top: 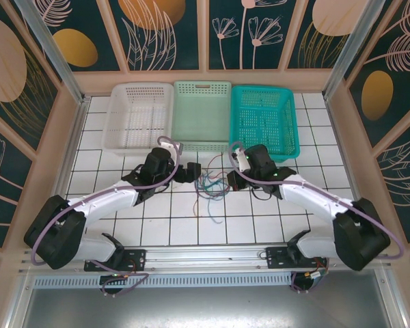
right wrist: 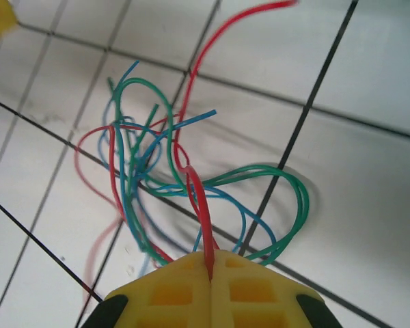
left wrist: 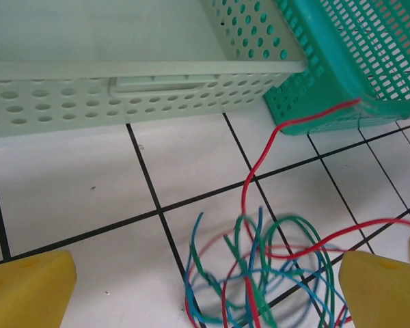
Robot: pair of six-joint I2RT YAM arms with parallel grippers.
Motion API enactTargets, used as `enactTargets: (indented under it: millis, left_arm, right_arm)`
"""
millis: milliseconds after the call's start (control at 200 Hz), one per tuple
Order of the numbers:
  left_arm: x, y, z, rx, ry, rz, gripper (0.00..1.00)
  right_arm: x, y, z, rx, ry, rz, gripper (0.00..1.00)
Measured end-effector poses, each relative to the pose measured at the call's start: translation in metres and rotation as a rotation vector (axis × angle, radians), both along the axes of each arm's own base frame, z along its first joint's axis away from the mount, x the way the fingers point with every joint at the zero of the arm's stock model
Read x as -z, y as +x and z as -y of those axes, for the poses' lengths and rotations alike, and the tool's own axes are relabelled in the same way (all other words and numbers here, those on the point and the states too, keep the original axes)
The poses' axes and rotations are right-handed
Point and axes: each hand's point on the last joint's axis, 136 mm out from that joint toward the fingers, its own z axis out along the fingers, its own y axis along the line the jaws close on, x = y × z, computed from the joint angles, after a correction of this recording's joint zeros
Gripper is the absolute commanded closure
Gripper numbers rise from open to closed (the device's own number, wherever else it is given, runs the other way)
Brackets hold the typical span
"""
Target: Untangle the cables
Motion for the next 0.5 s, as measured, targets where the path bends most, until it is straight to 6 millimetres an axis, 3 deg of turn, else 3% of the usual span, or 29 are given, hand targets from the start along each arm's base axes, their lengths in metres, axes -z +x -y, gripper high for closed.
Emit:
enactTargets:
  millis: [210,370,500]
  left_arm:
    - [-0.009,0.001,0.007,0.025,-0.036,0.023,0.02]
    - [-0.013,0.000,0.016,0.062,-0.070,0.037,0.02]
    - [0.001,-0.004,0.023,0.094,-0.062,0.001,0.06]
  right_arm:
    - [-0.037,0.006,-0.002,0.019,0.037,0.113,1.00]
    - [-0.044,0.002,-0.013,-0.012,0.050,0.131,1.00]
    - [-0.044,-0.003,-0.022,-0.039,0.054,0.135,1.00]
